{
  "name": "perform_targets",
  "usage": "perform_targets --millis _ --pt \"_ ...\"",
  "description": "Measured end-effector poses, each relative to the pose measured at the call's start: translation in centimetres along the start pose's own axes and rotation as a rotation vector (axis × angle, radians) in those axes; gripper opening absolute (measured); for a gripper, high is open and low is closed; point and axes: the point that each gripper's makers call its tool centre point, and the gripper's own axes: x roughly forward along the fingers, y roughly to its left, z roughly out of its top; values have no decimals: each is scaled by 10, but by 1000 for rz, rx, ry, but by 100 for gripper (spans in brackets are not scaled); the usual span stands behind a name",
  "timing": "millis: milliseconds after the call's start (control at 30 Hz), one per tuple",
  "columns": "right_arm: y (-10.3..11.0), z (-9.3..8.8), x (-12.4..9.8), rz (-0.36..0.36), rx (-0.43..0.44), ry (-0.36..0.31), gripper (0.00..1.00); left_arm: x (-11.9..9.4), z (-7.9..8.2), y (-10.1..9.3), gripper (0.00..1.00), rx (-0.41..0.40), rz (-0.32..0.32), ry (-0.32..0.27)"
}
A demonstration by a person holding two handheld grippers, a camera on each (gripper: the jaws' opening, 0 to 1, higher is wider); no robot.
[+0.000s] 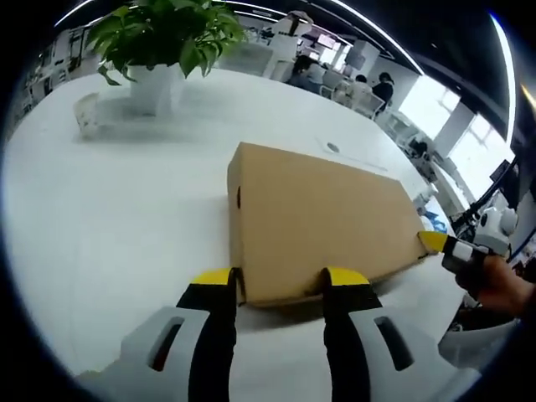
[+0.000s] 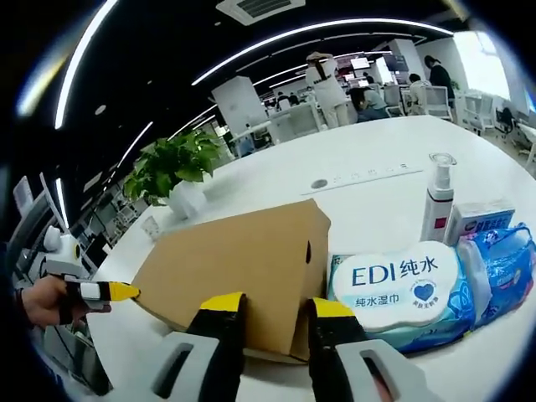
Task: Operate the shoe box by opening the lid, removing the specified soft item, and placing it in the target area until the item is outside and the box remains undamaged.
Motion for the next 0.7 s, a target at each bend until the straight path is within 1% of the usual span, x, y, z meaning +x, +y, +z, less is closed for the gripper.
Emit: perform_targets --millis 267,367,433,500,533,567,600,633,667,700 --pt "-1 2 2 3 1 13 26 1 0 1 39 -16 7 -19" --pt "-1 2 2 7 21 12 26 -1 0 0 39 -24 2 -15" --pt "-2 2 -1 6 30 8 25 -5 -1 -2 39 -45 -5 -20" --pt "-4 6 -10 -15 33 -9 18 -9 -2 -4 38 -37 2 -23" --pt "-6 10 -19 -18 35 -34 13 -12 -3 -5 37 -34 8 -26" --pt "-5 12 -25 -7 39 -50 14 -16 -3 -8 37 -23 11 -39" --pt "-5 12 -30 3 26 -59 18 -19 -3 -11 39 -16 4 -45" --pt "-6 11 -35 8 13 -59 23 -22 -4 -13 41 -18 -1 -51" --pt "-9 7 -44 5 0 -53 25 -26 -4 -16 42 -30 -7 -71" --pt "-13 4 -51 3 -4 -50 27 -29 -6 -18 44 -30 -8 -73"
